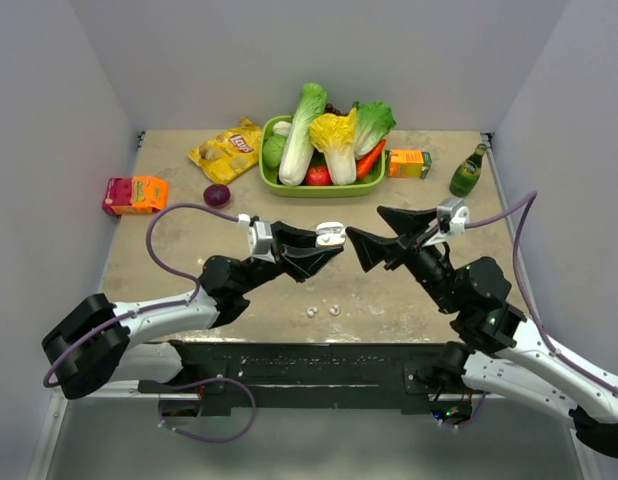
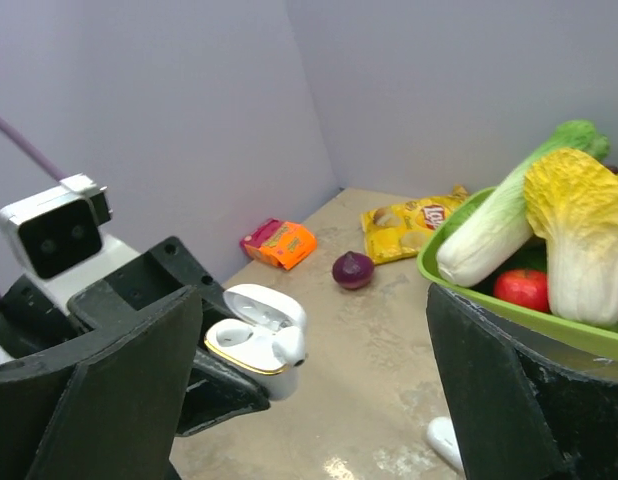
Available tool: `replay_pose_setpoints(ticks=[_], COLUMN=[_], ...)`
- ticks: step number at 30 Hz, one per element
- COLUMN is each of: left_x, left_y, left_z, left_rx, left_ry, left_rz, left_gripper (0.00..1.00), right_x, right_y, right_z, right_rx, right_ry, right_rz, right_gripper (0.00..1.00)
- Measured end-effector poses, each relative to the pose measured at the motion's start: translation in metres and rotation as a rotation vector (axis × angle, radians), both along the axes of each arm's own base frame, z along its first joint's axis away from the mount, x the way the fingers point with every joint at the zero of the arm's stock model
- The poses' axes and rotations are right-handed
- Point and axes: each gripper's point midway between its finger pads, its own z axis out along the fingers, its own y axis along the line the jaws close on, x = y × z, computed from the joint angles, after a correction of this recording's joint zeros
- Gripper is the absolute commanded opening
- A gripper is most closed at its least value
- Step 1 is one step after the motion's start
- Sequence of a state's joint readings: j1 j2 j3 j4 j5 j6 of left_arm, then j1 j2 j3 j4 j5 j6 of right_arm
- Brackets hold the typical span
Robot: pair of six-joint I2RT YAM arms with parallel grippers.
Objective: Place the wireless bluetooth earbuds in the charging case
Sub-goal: Place the earbud in the charging case.
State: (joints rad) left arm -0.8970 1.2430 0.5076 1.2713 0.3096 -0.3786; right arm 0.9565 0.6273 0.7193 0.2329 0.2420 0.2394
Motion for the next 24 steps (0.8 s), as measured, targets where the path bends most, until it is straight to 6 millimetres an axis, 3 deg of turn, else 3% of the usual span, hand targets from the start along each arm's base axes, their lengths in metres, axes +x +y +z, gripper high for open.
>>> replay_pose_setpoints(ticks=[3,4,6,7,13,20,24], left_x=[-0.001,-0.002,-0.003,-0.003,-0.003,-0.002,-0.001], left_y=[0.002,0.003,0.004,0.005,0.006,0.007,0.007], left_z=[0.0,-0.001,-0.001,-0.001,-0.004,-0.01,-0.01], left_rx=[0.0,0.0,0.0,0.0,0.009,0.023,0.024], left_ry=[-0.005,-0.006,-0.009,-0.011,-0.025,-0.026,-0.033], left_rz=[0.002,0.003,0.004,0.005,0.015,0.027,0.036], left_gripper=[0.0,0.0,0.0,0.0,0.0,0.0,0.0], right_x=[0.007,0.009,0.014,0.016,0.028,0.034,0.033], right_y=[-0.012,-0.014,-0.021,-0.024,-0.025,-0.017,-0.015], right_z=[0.004,0.004,0.001,-0.001,-0.011,-0.039,-0.044], right_rx=[0.027,0.028,0.02,0.013,-0.073,-0.172,-0.19], right_ry=[0.047,0.057,0.092,0.109,0.18,0.234,0.243], right_rz=[-0.069,-0.085,-0.131,-0.153,-0.221,-0.226,-0.216], right_gripper=[0.75,0.65,0.56,0.54,0.55,0.6,0.6])
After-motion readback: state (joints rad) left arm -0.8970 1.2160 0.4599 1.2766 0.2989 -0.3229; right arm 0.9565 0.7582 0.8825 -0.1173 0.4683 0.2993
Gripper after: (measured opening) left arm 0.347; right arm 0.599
